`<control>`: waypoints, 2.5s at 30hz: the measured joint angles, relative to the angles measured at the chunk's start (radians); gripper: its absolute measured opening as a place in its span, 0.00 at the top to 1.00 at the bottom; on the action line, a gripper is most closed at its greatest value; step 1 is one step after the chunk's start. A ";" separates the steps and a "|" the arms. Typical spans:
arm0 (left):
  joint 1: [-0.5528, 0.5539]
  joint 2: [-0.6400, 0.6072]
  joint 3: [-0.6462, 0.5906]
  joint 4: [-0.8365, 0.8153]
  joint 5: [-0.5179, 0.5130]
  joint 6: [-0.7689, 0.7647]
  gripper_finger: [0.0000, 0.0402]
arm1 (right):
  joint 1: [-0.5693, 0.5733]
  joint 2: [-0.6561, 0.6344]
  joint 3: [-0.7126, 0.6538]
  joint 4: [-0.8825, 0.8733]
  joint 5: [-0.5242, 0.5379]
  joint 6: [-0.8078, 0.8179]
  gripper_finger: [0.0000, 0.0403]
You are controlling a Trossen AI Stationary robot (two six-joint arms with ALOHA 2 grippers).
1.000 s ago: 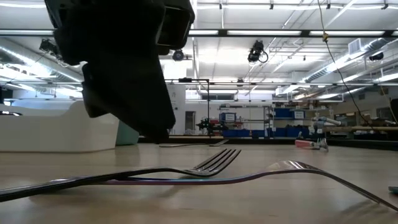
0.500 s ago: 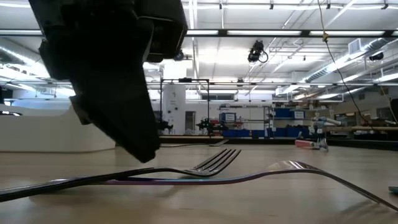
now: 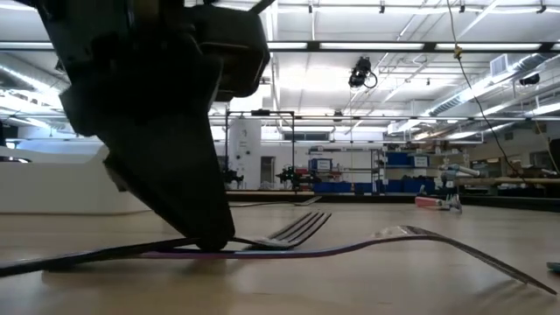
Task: Sort silverware by color (type)
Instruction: Put the black fork into the black bin
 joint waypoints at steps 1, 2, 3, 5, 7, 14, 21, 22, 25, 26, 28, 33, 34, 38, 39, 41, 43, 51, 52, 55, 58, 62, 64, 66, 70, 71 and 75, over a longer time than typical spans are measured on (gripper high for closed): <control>0.000 0.003 0.000 0.000 0.000 -0.001 0.74 | 0.000 0.000 0.000 0.000 0.000 0.000 0.92; 0.000 0.005 0.001 0.001 -0.001 -0.001 0.74 | 0.000 0.000 0.000 0.001 0.000 0.000 0.92; 0.000 0.009 0.001 0.001 -0.001 -0.001 0.74 | 0.000 0.000 0.000 0.001 0.000 0.000 0.92; 0.000 0.010 0.002 -0.008 -0.013 -0.004 0.74 | 0.000 0.000 0.000 0.004 0.000 0.000 0.92; 0.001 0.011 0.003 -0.021 -0.029 -0.003 0.74 | 0.000 0.000 0.000 0.007 0.000 0.000 0.92; 0.028 0.010 0.005 -0.151 -0.071 0.025 0.79 | 0.000 0.000 0.000 0.007 0.000 0.000 0.92; 0.056 0.011 0.002 -0.170 -0.091 0.112 0.91 | 0.000 0.000 0.000 0.006 0.000 0.000 0.92; 0.059 0.011 0.002 -0.171 -0.093 0.128 0.93 | 0.000 0.000 0.000 0.007 0.000 0.000 0.92; 0.067 0.011 0.002 -0.185 -0.095 0.154 0.95 | 0.000 0.000 0.000 0.006 0.000 0.000 0.92; 0.069 0.012 0.002 -0.192 -0.096 0.158 0.95 | 0.000 0.000 0.000 0.006 0.000 0.000 0.92; 0.072 0.012 0.002 -0.202 -0.098 0.161 0.95 | 0.000 0.000 0.000 0.006 0.000 0.000 0.92; 0.072 -0.007 -0.003 -0.186 -0.096 0.228 0.95 | 0.000 0.000 0.000 0.006 0.000 -0.003 0.92; 0.072 -0.017 -0.003 -0.183 -0.091 0.229 0.95 | 0.000 0.000 0.000 0.006 0.000 -0.004 0.92; 0.072 -0.067 -0.012 -0.205 -0.081 0.231 0.95 | 0.000 0.000 0.000 0.006 0.000 -0.004 0.92; 0.069 -0.080 -0.012 -0.195 -0.081 0.231 0.95 | 0.000 0.000 0.000 0.006 0.000 -0.005 0.92; 0.066 -0.110 -0.007 -0.188 -0.081 0.232 0.95 | 0.000 0.000 0.000 0.006 0.000 -0.005 0.92; 0.061 -0.132 -0.007 -0.191 -0.080 0.232 0.95 | 0.000 0.000 0.000 0.006 0.000 -0.005 0.92; 0.032 -0.291 -0.005 -0.262 -0.022 0.228 0.95 | 0.000 0.000 0.001 0.005 0.000 -0.005 0.92; 0.029 -0.315 -0.005 -0.269 -0.019 0.224 0.95 | 0.000 0.000 0.001 0.005 0.000 -0.005 0.92; 0.018 -0.397 -0.003 -0.303 -0.001 0.206 0.95 | 0.000 0.000 0.001 0.005 0.000 -0.004 0.92; -0.002 -0.461 -0.002 -0.386 0.022 0.202 0.95 | 0.000 0.000 0.001 0.005 0.000 -0.004 0.92; -0.063 -0.505 -0.002 -0.520 0.019 0.159 0.94 | 0.000 0.000 0.001 0.005 0.000 -0.002 0.92; -0.105 -0.504 -0.002 -0.589 0.005 0.092 0.94 | 0.000 0.000 0.001 0.002 0.000 -0.001 0.92; -0.156 -0.498 -0.003 -0.674 -0.007 0.003 0.95 | 0.001 0.000 0.001 0.001 0.000 0.010 0.92; -0.257 -0.482 -0.003 -0.715 -0.010 -0.127 0.95 | 0.001 0.000 -0.015 0.001 -0.001 0.052 0.92; -0.284 -0.483 -0.003 -0.709 -0.012 -0.157 0.95 | 0.001 0.000 -0.021 0.001 -0.001 0.057 0.92; -0.388 -0.484 -0.002 -0.711 -0.030 -0.281 0.95 | 0.001 0.000 -0.031 0.006 -0.001 0.097 0.92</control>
